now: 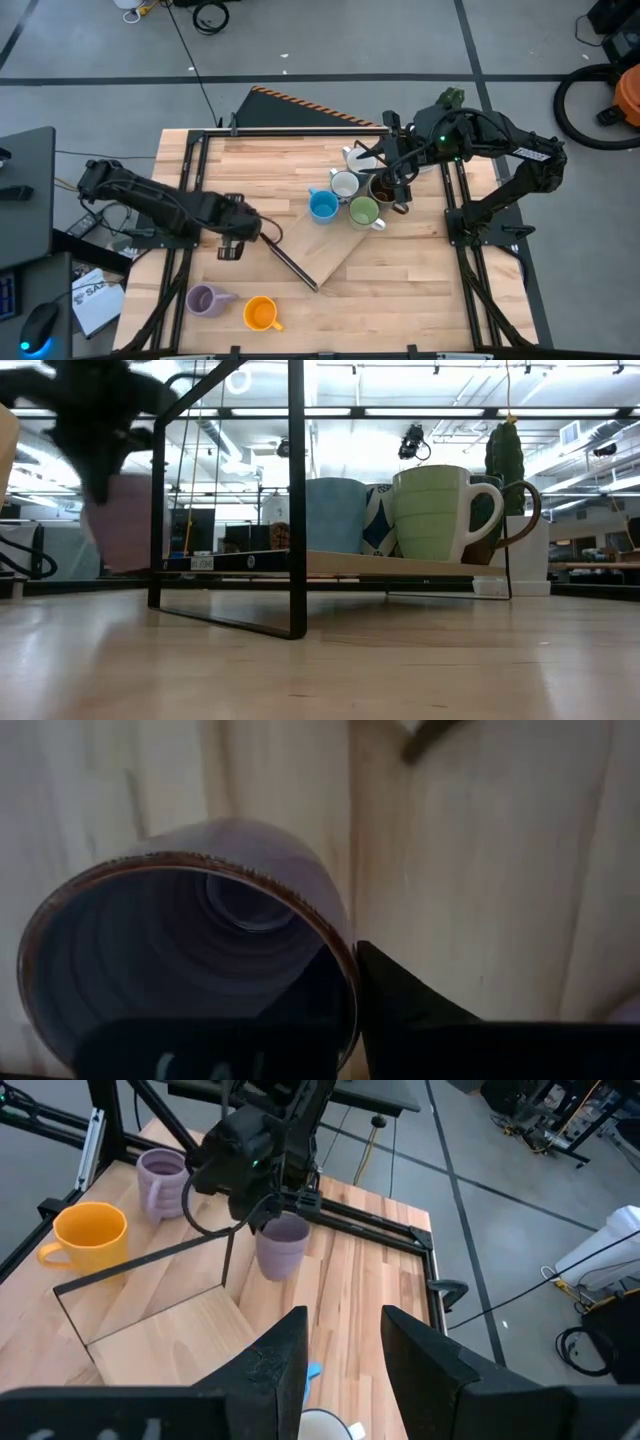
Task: Place coffee mugs
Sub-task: Put the top purple mug on the shelf
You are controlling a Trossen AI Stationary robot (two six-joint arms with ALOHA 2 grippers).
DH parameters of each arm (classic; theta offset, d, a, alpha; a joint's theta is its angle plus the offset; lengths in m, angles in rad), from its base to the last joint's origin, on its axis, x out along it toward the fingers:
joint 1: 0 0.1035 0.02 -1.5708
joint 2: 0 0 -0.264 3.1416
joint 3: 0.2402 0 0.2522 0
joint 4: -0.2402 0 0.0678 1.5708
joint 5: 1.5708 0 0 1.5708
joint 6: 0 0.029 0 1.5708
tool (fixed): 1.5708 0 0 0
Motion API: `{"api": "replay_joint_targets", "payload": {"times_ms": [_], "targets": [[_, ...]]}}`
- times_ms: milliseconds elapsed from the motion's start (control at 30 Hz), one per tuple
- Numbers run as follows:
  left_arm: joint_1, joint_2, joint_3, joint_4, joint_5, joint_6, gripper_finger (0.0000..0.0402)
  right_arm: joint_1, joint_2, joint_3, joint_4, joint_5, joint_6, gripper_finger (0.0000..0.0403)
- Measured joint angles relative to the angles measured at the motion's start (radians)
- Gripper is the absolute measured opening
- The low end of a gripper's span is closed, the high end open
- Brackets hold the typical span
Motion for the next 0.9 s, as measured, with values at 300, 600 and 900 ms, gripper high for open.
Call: {"api": "replay_joint_targets", "payload": {"times_ms": [300, 600, 900], "targets": [[0.154, 0.059, 0.177, -0.017, 0.057, -0.002, 0.0021, 0.000, 0.000, 0.000, 0.010, 0.000, -0.007, 0.0134], [0.188, 0.282, 0.456, -0.085, 0.141, 0.127, 0.0021, 0.000, 0.000, 0.000, 0.011, 0.000, -0.018, 0.0134], [0.131, 0.451, 0.615, -0.100, 0.220, 0.322, 0.0021, 0.000, 0.000, 0.000, 0.007, 0.000, -0.018, 0.0134]]}}
